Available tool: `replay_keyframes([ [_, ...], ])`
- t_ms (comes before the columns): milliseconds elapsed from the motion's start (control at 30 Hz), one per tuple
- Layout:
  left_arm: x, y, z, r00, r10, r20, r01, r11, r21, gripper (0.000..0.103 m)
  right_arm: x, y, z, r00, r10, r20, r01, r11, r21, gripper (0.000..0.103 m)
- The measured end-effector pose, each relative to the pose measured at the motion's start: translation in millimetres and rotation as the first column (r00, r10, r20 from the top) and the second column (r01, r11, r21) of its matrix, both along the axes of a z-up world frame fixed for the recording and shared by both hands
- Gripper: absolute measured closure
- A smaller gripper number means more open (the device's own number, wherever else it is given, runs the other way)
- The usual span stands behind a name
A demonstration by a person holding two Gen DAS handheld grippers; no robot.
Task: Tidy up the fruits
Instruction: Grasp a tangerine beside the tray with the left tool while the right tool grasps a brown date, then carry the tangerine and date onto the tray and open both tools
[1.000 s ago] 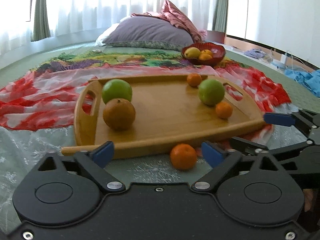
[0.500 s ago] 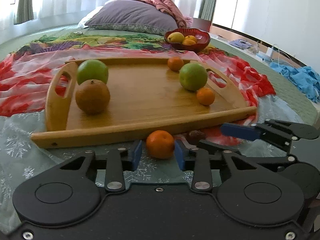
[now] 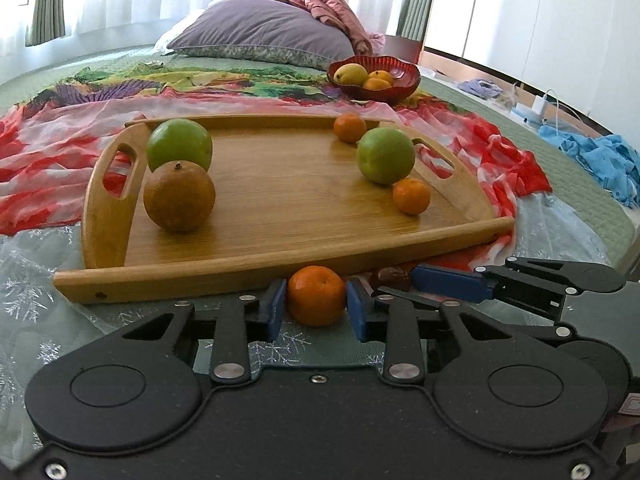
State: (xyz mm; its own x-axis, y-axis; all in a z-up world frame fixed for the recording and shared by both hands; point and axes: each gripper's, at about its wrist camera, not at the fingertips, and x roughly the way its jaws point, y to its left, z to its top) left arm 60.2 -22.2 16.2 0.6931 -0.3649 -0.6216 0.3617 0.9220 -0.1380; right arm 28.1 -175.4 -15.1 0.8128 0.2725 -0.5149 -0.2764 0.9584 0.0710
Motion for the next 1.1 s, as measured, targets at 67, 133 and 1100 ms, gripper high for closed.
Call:
replay_keyframes([
  [67, -1, 1, 2, 1.0, 0.003, 0.007, -0.003, 1.0, -0.002, 0.072, 0, 1, 0, 1.0, -0.007, 0.004, 0.007, 1.0, 0.006, 0.064],
  [133, -3, 3, 5, 1.0, 0.005, 0.018, -0.005, 1.0, 0.003, 0.073, -1, 0, 0, 1.0, -0.022, 0.017, 0.022, 1.0, 0.012, 0.068],
  [1100, -5, 11, 27, 0.991, 0.076, 0.106, -0.075, 0.997, -0.009, 0.073, 0, -1, 15, 0.998, -0.05, 0.026, 0.049, 0.998, 0.025, 0.074],
])
